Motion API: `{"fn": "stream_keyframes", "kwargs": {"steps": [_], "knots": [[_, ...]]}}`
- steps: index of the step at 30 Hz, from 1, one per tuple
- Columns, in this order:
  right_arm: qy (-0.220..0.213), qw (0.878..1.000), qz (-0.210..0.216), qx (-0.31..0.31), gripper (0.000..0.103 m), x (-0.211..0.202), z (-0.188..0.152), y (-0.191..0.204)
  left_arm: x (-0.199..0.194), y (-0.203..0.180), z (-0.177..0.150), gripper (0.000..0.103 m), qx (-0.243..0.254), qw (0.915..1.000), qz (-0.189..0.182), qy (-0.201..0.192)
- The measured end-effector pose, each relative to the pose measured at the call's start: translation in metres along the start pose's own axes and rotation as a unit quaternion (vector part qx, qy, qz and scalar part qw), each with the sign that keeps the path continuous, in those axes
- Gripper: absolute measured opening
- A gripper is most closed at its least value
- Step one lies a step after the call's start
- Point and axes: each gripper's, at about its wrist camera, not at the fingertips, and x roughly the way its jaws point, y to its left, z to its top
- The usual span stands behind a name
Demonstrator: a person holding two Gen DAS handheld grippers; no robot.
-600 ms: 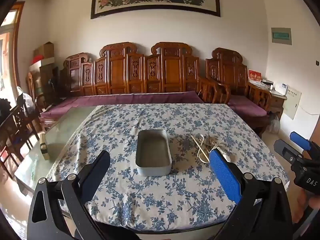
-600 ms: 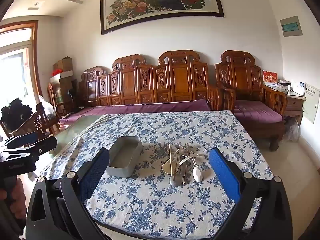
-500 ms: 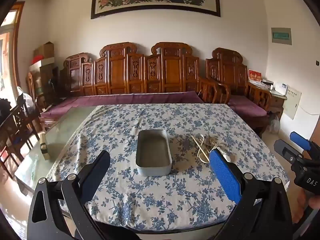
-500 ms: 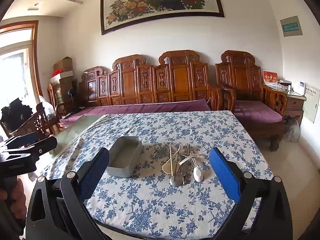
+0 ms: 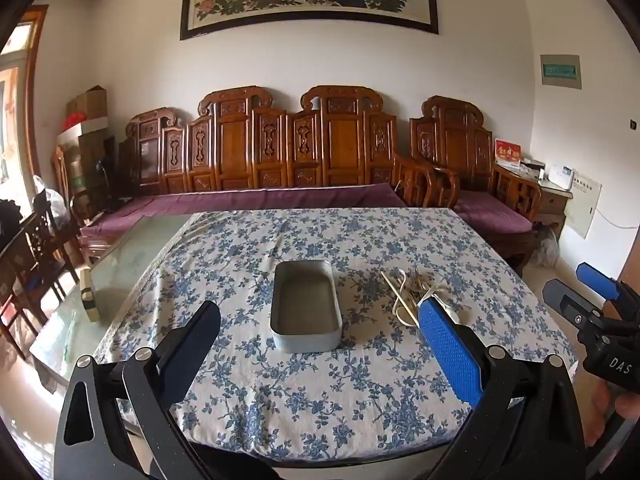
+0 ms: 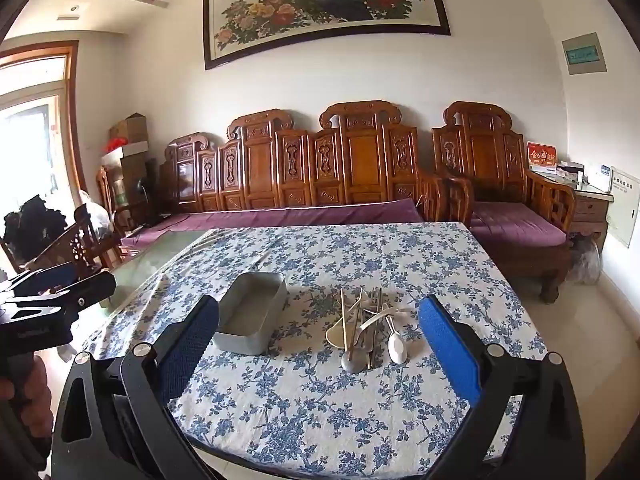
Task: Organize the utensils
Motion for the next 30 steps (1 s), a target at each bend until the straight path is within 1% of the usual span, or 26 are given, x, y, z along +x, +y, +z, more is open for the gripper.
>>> {"fn": "stream_keyframes", "kwargs": {"steps": [8,9,17,30], "knots": [[0.001,1.0,0.0,0.0,0.1,-0.0005,0.0004,-0.0025,-0.0001,0.0001,0.0,0.096,0.0,1.0,-0.001,0.0],[0.001,1.0,0.0,0.0,0.1,0.0008,-0.0004,0.0025,0.0,0.0001,0.0,0.096,0.0,1.0,0.0,0.0],[0.003,1.0,0.001,0.0,0.1,-0.0003,-0.0001,0.0048,-0.0016,-0.0024,0.0001,0.096,0.0,1.0,0.0,0.0],[0.003,1.0,0.001,0.0,0.1,0.0024,-0.0024,0.0008,-0.002,-0.0029,-0.0006,0.096,0.001,1.0,0.0,0.0]]}}
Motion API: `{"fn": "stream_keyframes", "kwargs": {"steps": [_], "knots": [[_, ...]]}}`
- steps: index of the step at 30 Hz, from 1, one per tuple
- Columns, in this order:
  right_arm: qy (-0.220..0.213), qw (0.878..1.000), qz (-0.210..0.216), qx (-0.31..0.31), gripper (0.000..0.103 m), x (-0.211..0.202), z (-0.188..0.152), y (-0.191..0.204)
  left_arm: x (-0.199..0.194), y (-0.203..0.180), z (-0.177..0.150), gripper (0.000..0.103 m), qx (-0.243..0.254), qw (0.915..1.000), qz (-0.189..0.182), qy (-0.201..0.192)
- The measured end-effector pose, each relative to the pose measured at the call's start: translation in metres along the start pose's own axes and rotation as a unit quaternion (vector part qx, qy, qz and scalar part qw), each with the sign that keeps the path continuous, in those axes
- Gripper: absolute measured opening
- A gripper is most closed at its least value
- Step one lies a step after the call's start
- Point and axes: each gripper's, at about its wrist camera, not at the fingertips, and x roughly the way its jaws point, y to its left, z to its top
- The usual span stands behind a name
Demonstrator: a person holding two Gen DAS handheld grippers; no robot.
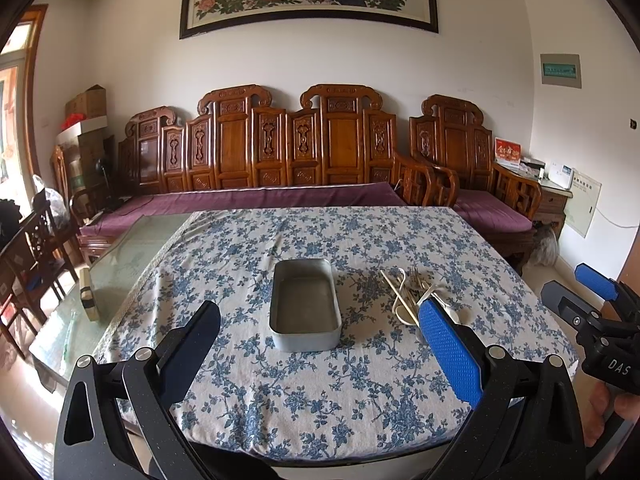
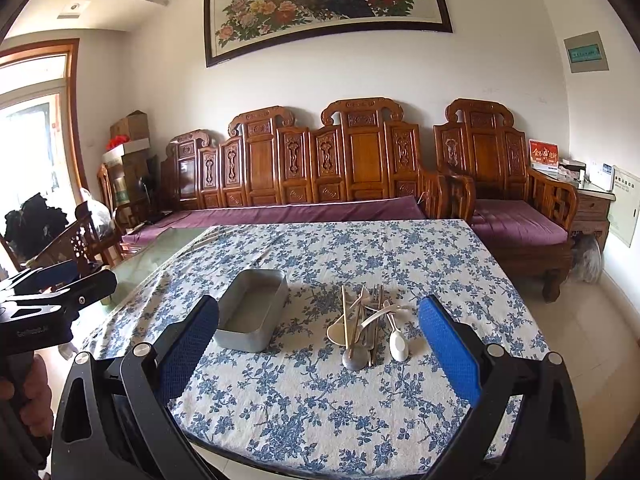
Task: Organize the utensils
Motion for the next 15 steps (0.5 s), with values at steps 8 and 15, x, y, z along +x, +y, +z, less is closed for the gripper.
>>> {"fn": "stream_keyframes", "kwargs": {"steps": [8,15], "knots": [[0.001,1.0,0.0,0.001,0.1,0.0006,-0.0003,0.0002,0.001,-0.0021,-0.0009,0.096,0.001,1.0,0.0,0.003],[0.0,1.0,0.0,0.0,0.1,0.0003,-0.0001,0.0001,0.0073,0.0007,-0.0038,0.096,0.001,1.0,-0.001,0.005]]}}
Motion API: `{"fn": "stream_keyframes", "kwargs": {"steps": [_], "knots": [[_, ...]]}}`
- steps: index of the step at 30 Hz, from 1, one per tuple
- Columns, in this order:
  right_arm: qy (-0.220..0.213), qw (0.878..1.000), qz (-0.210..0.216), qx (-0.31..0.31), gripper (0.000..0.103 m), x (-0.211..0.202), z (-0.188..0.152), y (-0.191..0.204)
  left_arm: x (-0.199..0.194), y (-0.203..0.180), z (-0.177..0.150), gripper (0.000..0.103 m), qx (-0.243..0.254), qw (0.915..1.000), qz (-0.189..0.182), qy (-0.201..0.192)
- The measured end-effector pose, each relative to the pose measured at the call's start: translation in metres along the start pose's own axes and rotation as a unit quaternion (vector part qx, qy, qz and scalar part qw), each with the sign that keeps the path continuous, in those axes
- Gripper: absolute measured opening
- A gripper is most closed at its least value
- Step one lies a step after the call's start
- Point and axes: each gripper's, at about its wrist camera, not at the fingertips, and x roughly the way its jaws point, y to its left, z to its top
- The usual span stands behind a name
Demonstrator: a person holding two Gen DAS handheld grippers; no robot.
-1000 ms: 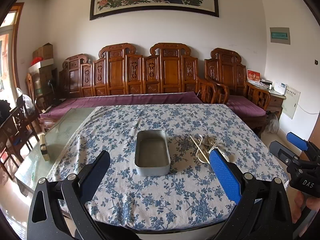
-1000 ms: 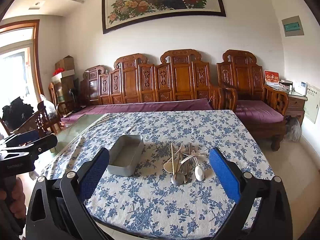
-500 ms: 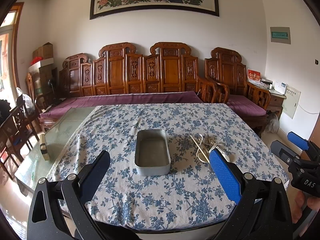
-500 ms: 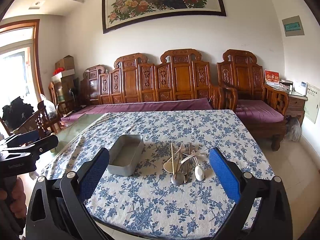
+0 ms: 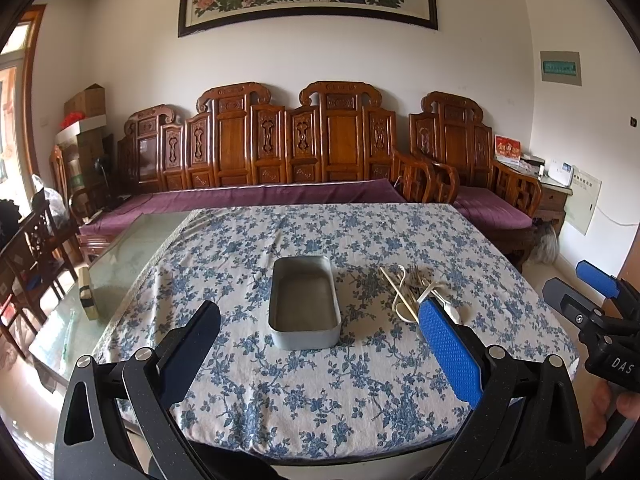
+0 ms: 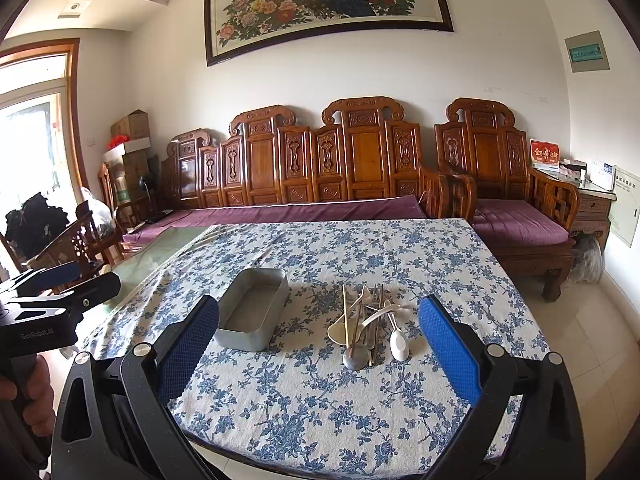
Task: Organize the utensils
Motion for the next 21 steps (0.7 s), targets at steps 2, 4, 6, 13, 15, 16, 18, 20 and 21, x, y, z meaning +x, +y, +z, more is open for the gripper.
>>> {"fn": "stream_keyframes", "kwargs": {"steps": [2,4,6,13,15,16,18,20,21], "knots": [[0.001,1.0,0.0,0.0,0.1,0.0002,0.0,0.0001,-0.0001,0.0005,0.0001,0.096,0.0,1.0,0.0,0.0],[0.0,1.0,0.0,0.0,0.1,-0.0001,0.0002,0.0,0.0001,0.0003,0.0001,0.096,0.0,1.0,0.0,0.0],[0.001,1.0,0.0,0.0,0.1,-0.0003,0.0004,0.0,0.0,0.0004,-0.0002,0.096,0.0,1.0,0.0,0.0],[0.001,1.0,0.0,0.001,0.1,-0.0003,-0.0011,0.0001,0.0001,0.0003,0.0001,0.096,0.0,1.0,0.0,0.001],[0.001,1.0,0.0,0.0,0.1,-0.0004,-0.0009,0.0001,0.0002,0.0001,0.0001,0.096,0.0,1.0,0.0,0.001],[0.001,1.0,0.0,0.0,0.1,-0.0003,-0.001,0.0001,0.0002,0.0002,0.0,0.096,0.0,1.0,0.0,0.001],[0.001,1.0,0.001,0.0,0.1,-0.0002,-0.0009,-0.0002,0.0004,0.0002,-0.0004,0.096,0.0,1.0,-0.001,0.001],[0.001,1.0,0.001,0.0,0.1,0.0002,-0.0012,-0.0003,0.0007,-0.0008,-0.0019,0.096,0.0,1.0,-0.001,0.002],[0.002,1.0,0.001,0.0,0.1,0.0003,-0.0013,-0.0004,0.0011,-0.001,-0.0026,0.096,0.0,1.0,-0.001,0.003]]}}
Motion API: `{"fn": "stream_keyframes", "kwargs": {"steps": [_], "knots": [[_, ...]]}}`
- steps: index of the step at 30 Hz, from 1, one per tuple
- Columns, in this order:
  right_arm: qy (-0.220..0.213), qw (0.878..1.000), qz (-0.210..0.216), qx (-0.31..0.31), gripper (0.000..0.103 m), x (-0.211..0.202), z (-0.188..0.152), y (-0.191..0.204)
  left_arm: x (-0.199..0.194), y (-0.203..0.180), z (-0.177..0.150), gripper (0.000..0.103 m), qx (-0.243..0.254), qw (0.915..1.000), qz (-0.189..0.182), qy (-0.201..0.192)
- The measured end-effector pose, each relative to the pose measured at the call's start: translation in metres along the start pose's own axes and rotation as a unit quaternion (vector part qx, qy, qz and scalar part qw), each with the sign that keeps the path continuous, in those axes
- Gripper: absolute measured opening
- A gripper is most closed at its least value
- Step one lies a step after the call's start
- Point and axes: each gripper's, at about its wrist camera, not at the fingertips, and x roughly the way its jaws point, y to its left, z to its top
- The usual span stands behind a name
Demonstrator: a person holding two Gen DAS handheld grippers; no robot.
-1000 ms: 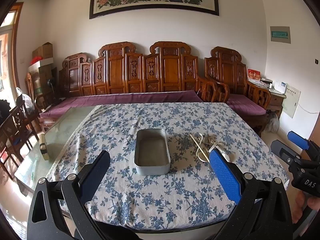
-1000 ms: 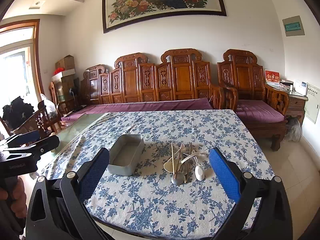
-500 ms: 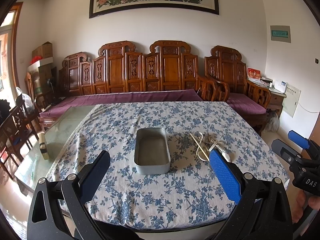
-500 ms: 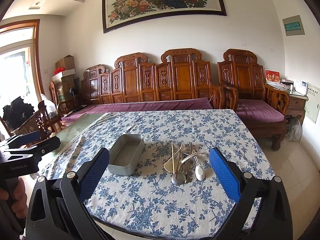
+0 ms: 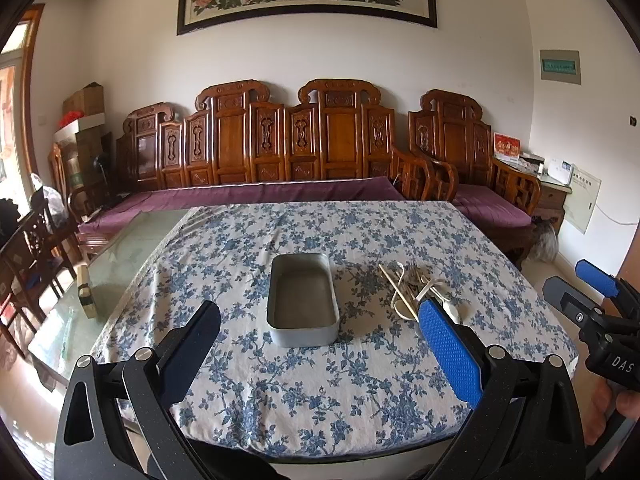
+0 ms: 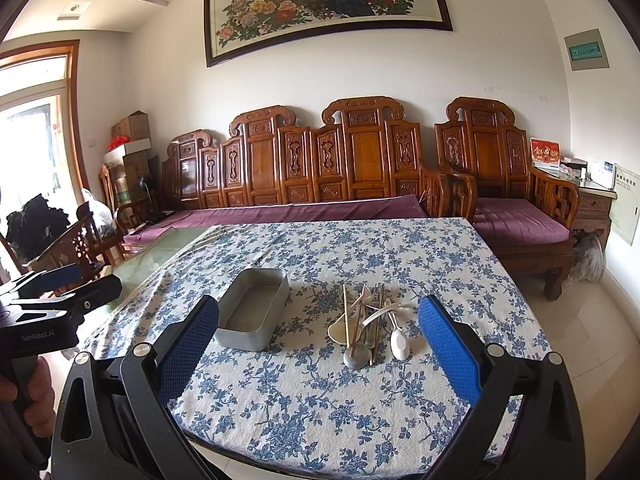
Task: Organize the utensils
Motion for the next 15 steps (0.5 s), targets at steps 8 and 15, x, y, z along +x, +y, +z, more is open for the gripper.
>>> {"fn": "stream_keyframes", "kwargs": {"steps": [8,15], "knots": [[0.013,1.0,0.005,0.002,0.1,0.01,-0.009,0.0,0.02,0.002,-0.007,0.096,-0.004,0.9996,-0.004,0.026],[0.036,0.999,0.01,-0.002,0.095,0.036,-0.016,-0.018,0.057,-0.002,-0.015,0.096,0.01,0.9972,-0.014,0.073]]}}
